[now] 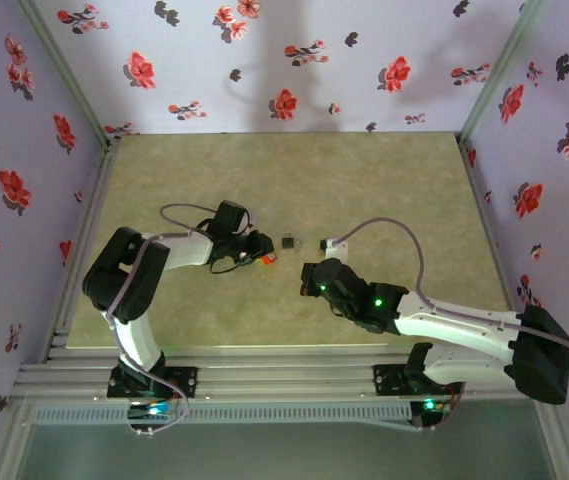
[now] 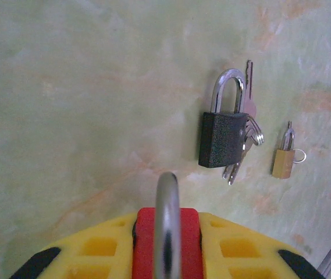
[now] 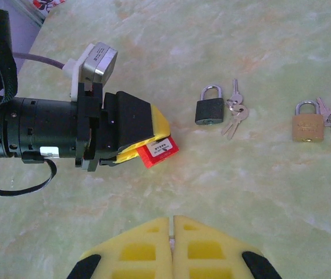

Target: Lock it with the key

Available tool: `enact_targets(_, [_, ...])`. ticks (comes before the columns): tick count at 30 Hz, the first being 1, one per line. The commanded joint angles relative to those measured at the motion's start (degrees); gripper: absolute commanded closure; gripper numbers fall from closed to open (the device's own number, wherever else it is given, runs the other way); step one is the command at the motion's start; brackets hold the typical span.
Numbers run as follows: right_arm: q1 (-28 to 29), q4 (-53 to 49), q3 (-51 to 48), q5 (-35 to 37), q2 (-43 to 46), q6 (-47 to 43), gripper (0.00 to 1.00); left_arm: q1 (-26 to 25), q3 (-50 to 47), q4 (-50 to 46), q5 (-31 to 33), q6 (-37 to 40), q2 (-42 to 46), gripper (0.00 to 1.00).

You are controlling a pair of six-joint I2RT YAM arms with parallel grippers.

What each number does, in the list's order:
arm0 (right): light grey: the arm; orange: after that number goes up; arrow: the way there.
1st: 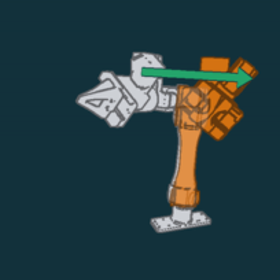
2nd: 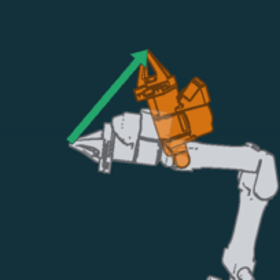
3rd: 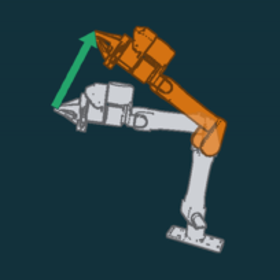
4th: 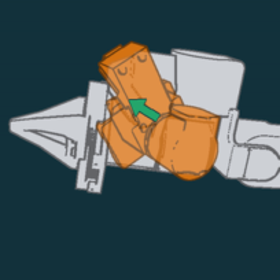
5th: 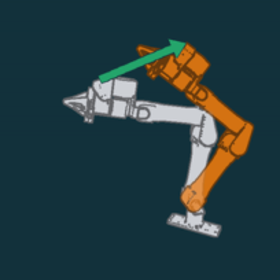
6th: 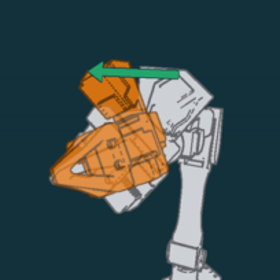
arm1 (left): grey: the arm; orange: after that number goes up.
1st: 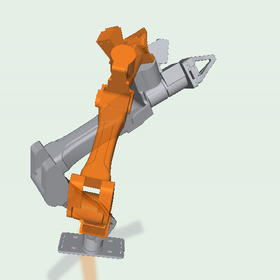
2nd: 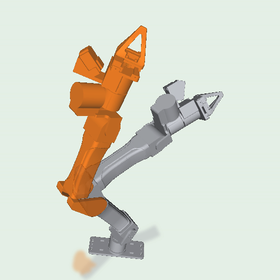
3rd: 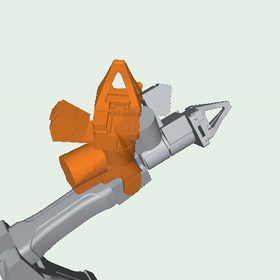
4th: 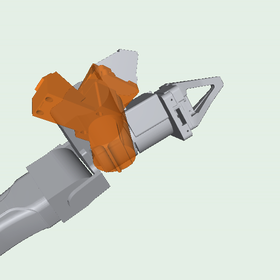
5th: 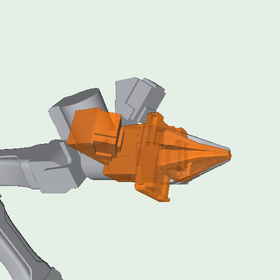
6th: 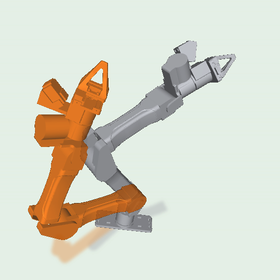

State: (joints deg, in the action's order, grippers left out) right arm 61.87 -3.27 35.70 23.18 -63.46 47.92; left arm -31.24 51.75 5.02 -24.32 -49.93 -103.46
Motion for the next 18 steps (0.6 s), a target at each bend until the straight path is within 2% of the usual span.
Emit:
enact_targets(1, [-0.3, -0.5, 1.4, -0.4, -0.2, -1.0, 1.0, 0.0, -0.8, -3.4, -0.6, 2.1, -1.0, 0.85])
enact_targets(9, [-0.3, -0.4, 1.1, -0.7, -0.3, -0.6, 1.0, 0.8, -2.0, -4.7, -0.5, 2.5, -0.1, 0.74])
enact_targets(18, [-0.3, 0.1, 1.1, -1.6, -1.3, -0.2, 1.0, 2.2, -2.6, -6.5, -0.5, 3.6, 0.4, 0.67])
